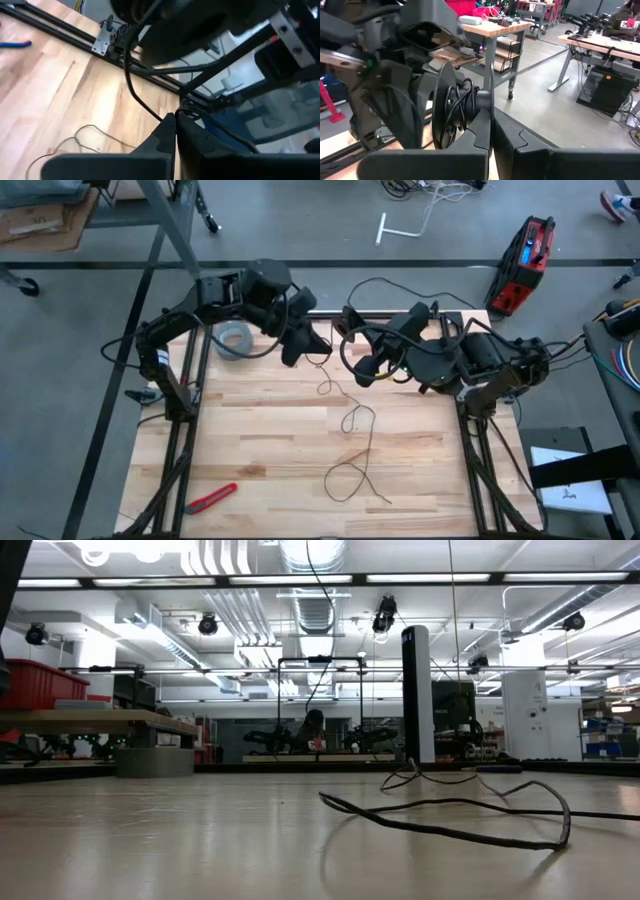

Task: Coil cords
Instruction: Coil the black wire on the black spool

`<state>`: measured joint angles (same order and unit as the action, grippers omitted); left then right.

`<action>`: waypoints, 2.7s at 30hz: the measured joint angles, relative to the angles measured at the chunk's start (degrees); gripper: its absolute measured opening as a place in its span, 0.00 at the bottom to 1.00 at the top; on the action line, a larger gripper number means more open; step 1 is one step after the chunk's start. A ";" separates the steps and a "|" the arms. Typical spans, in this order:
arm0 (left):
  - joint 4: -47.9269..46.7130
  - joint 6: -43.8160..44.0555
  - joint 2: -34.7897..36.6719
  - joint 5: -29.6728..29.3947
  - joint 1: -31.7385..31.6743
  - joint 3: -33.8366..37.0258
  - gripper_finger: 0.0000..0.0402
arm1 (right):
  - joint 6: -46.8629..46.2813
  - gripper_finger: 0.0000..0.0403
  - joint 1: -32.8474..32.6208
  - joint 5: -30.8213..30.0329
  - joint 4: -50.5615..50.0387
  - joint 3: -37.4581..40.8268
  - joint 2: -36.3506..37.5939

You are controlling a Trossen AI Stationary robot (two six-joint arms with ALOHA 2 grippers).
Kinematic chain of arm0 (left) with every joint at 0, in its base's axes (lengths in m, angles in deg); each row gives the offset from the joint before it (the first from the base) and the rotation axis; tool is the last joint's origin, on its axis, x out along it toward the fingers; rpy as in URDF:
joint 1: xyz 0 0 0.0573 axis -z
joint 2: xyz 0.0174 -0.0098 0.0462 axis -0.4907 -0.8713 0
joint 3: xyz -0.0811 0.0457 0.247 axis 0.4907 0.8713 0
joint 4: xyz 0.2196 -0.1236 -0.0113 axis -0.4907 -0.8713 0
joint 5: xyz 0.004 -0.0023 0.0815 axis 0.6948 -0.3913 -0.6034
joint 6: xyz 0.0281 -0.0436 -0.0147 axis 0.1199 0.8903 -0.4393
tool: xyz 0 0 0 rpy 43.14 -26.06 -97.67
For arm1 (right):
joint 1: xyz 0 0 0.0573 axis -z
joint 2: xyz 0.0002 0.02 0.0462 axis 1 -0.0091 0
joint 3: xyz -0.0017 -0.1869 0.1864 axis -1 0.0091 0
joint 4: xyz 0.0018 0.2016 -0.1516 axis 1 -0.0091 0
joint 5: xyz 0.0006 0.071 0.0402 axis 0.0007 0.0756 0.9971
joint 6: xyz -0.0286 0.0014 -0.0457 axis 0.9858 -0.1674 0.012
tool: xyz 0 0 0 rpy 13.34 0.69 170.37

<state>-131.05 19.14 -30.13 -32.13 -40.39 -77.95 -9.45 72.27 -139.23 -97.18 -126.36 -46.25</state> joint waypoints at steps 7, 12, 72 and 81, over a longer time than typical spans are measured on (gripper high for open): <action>-17.73 -4.16 0.29 -23.18 -0.02 0.57 0.01 | -0.44 0.00 -0.01 -0.12 0.10 0.00 0.27; -22.30 -3.97 -0.19 -30.97 -0.26 2.99 0.04 | -0.48 0.00 0.00 -0.13 0.16 -0.02 0.81; 63.15 -2.63 -0.10 -13.40 3.55 53.27 0.03 | -0.05 0.00 -1.29 0.33 3.13 -0.04 7.58; 30.96 -6.18 1.85 -3.86 4.31 28.64 0.00 | 1.55 0.00 -1.29 -0.13 3.13 -0.04 7.56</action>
<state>-100.10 12.96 -28.28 -35.98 -36.09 -49.31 -7.90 70.98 -139.36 -94.05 -126.40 -38.68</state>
